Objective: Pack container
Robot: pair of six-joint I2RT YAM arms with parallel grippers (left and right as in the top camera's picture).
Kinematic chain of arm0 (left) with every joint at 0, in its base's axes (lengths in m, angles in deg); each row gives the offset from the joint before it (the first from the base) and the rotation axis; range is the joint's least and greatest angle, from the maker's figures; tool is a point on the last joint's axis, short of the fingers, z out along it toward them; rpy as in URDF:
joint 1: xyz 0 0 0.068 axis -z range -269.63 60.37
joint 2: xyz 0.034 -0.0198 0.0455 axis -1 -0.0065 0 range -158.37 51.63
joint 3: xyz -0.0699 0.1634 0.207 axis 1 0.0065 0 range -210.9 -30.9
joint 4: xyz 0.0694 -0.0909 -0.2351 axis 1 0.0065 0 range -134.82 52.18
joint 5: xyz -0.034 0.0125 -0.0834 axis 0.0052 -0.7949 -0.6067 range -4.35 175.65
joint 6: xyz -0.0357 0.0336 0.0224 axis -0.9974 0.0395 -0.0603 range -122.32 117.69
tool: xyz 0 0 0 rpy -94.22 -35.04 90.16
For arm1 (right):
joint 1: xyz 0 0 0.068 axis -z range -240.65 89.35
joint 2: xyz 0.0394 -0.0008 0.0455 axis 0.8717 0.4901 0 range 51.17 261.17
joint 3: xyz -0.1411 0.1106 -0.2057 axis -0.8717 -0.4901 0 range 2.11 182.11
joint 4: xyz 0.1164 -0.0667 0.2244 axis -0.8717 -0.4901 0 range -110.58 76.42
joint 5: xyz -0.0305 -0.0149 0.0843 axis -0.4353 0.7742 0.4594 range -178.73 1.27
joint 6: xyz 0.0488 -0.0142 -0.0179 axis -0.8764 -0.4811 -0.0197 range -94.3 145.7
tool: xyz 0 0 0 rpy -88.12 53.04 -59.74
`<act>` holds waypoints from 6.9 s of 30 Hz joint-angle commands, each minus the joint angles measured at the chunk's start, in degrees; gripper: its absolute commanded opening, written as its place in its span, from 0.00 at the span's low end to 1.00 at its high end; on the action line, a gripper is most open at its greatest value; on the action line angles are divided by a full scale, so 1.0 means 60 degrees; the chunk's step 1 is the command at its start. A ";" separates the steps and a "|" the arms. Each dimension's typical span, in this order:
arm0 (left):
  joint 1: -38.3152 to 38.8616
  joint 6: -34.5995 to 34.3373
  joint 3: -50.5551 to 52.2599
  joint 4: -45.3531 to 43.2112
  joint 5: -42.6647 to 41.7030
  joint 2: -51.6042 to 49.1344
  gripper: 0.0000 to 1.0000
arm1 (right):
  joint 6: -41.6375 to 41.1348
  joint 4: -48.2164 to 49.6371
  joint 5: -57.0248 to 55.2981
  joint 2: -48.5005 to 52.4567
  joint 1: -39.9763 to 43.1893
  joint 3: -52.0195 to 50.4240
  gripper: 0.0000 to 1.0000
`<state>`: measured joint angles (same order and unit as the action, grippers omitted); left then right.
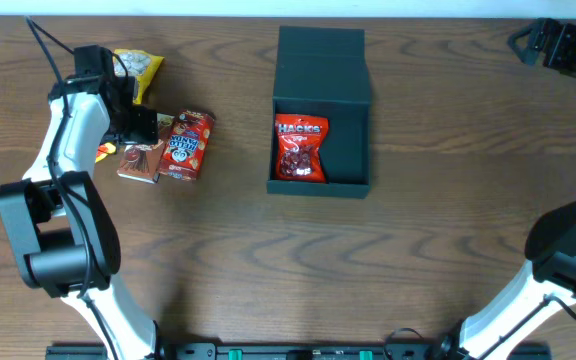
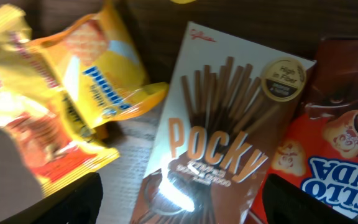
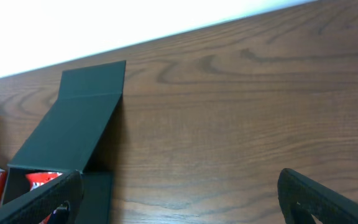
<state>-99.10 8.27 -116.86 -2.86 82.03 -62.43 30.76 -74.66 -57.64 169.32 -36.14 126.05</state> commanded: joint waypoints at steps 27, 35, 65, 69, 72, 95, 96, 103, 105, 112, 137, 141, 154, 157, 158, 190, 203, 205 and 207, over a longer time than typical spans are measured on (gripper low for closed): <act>0.0754 0.1002 -0.0025 0.0306 -0.0586 -0.0965 0.81 | -0.0051 0.0000 0.0073 -0.0029 -0.0459 -0.0022 0.99; 0.0936 0.1206 -0.0036 0.0474 -0.0601 -0.0885 0.82 | -0.0051 0.0029 0.0073 -0.0029 -0.0474 -0.0022 0.99; 0.1104 0.1162 -0.0124 0.0426 -0.0393 -0.1260 0.85 | -0.0047 -0.0029 0.0073 -0.0029 -0.0474 -0.0022 0.99; 0.1104 0.1137 -0.0124 0.0430 -0.0321 -0.1399 0.84 | -0.0047 -0.0029 0.0073 -0.0029 -0.0474 -0.0022 0.99; 0.1104 0.0940 -0.0124 0.0419 -0.0328 -0.1581 0.80 | -0.0047 -0.0029 0.0073 -0.0029 -0.0474 -0.0022 0.99; 0.1759 -0.0189 -0.4401 0.3013 -0.0514 -0.1588 0.58 | -0.0044 0.0098 0.0066 -0.0029 -0.0474 -0.0022 0.99; 0.1898 -0.0324 -0.4685 0.3166 -0.0514 -0.1588 0.58 | -0.0044 0.0109 0.0066 -0.0029 -0.0474 -0.0022 0.99; 0.3712 -0.1512 -0.5453 0.3162 -0.0656 -0.1588 0.58 | -0.0047 0.0262 -0.0597 -0.0029 -0.0463 -0.0022 0.99; 0.4368 -0.2208 -0.5453 0.2998 -0.0656 -0.1592 0.58 | -0.0047 0.0262 -0.0991 -0.0029 -0.0455 -0.0022 0.99; 0.6390 -0.4182 -0.5450 0.2313 -0.0656 -0.1785 0.62 | -0.0044 0.0368 -0.1293 -0.0029 -0.0361 -0.0022 0.99; 0.7883 -0.6215 -0.5493 0.1978 -0.1843 -0.2892 0.82 | -0.0197 0.0171 -0.1140 -0.0029 0.0401 -0.0022 0.99; 0.7570 -0.6047 -0.5537 0.2011 -0.0729 -0.2291 0.82 | -0.0193 0.0007 -0.1137 -0.0029 0.0331 -0.0022 0.88; 0.4051 -0.5850 -0.5537 0.2590 0.1311 -0.0714 0.81 | 0.0674 -0.0474 -0.0780 0.0189 -0.2874 -0.0470 0.01; 0.3384 -0.5468 -0.5533 0.2608 0.1075 -0.0718 0.84 | 0.0681 -0.0576 -0.0605 0.0372 -0.3934 -0.1078 0.02; 0.3191 -0.5359 -0.5533 0.2605 0.1071 -0.0718 0.85 | 0.0721 -0.0579 -0.0608 0.0423 -0.4284 -0.1311 0.01; 0.2040 -0.4466 -0.5530 0.2415 0.1045 -0.0721 0.93 | 0.0841 0.0783 -0.2215 0.0506 -0.6881 -0.4550 0.02; 0.2357 -0.3260 -0.3391 0.2331 0.1698 -0.0725 0.96 | 0.0845 0.0106 -0.1971 0.0506 -0.5373 -0.0499 0.03; 0.2189 -0.2477 -0.3300 0.1282 0.2299 -0.0725 0.98 | 0.0845 0.0131 -0.1734 0.0506 -0.5071 -0.0477 0.05; 0.1989 -0.1137 -0.3300 0.0291 0.2426 -0.0725 0.95 | 0.0845 0.0051 -0.1606 0.0506 -0.4867 -0.0477 0.05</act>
<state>-85.55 -7.46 -136.20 1.27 92.42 -66.78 36.05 -74.03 -69.40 172.64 -66.04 122.09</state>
